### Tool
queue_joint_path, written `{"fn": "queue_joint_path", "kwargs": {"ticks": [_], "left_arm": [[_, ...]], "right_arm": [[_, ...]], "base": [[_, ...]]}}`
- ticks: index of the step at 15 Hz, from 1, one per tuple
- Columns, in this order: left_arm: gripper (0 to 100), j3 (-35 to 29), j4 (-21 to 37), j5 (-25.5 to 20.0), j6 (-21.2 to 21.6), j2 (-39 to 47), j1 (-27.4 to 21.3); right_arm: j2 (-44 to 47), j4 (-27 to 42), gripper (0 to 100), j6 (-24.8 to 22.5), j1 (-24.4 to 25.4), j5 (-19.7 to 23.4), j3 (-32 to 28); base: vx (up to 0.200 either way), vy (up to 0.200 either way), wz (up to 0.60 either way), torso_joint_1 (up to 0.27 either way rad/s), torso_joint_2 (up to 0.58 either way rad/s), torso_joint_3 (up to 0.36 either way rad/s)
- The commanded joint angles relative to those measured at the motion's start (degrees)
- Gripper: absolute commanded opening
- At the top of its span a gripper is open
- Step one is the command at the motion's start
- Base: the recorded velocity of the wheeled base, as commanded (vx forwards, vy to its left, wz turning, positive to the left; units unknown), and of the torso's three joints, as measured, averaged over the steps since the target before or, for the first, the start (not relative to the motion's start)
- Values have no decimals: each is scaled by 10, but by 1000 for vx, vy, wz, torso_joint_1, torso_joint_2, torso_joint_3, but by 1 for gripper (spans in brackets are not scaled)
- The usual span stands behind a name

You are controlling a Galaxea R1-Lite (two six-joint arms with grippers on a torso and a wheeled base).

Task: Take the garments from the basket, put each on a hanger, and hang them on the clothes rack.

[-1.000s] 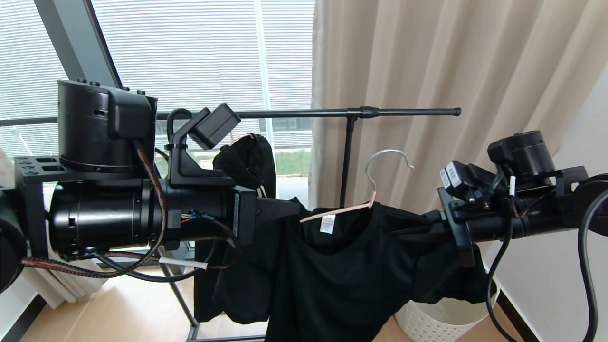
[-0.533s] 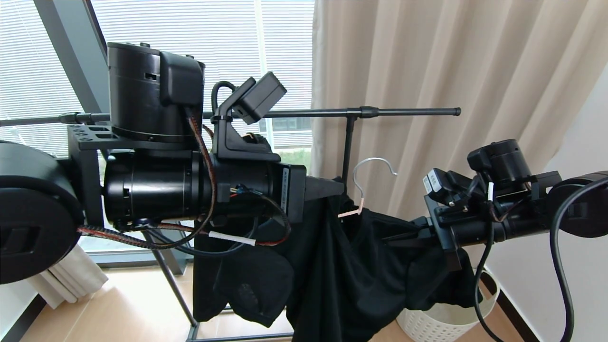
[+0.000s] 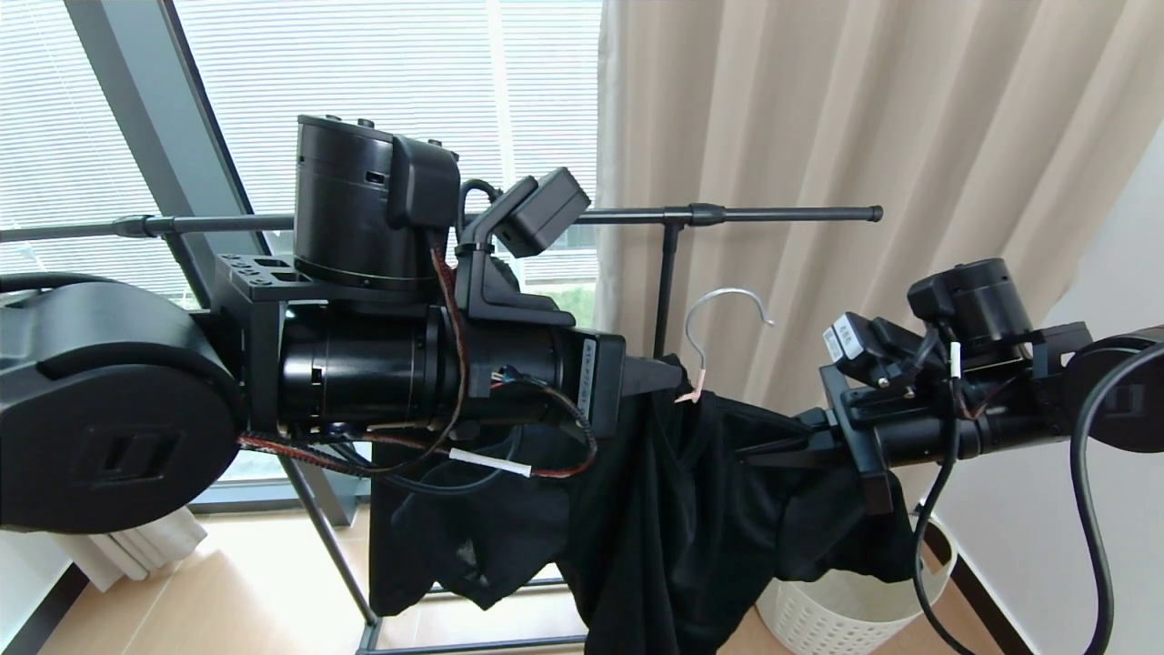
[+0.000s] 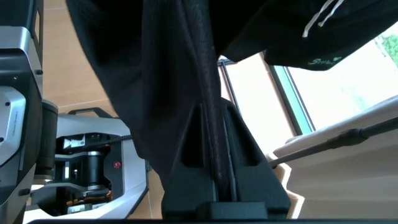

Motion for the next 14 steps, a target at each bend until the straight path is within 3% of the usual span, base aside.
{"fn": "queue_joint_path", "kwargs": {"ticks": [1, 14], "left_arm": [[0, 5, 0, 0, 0, -4, 15], [0, 39, -24, 4, 29, -21, 9]], "right_arm": [[-22, 0, 0, 1, -14, 9, -1], [-32, 0, 0, 2, -21, 24, -2]], "base": [[0, 0, 0, 0, 0, 0], [0, 0, 0, 0, 0, 0]]}}
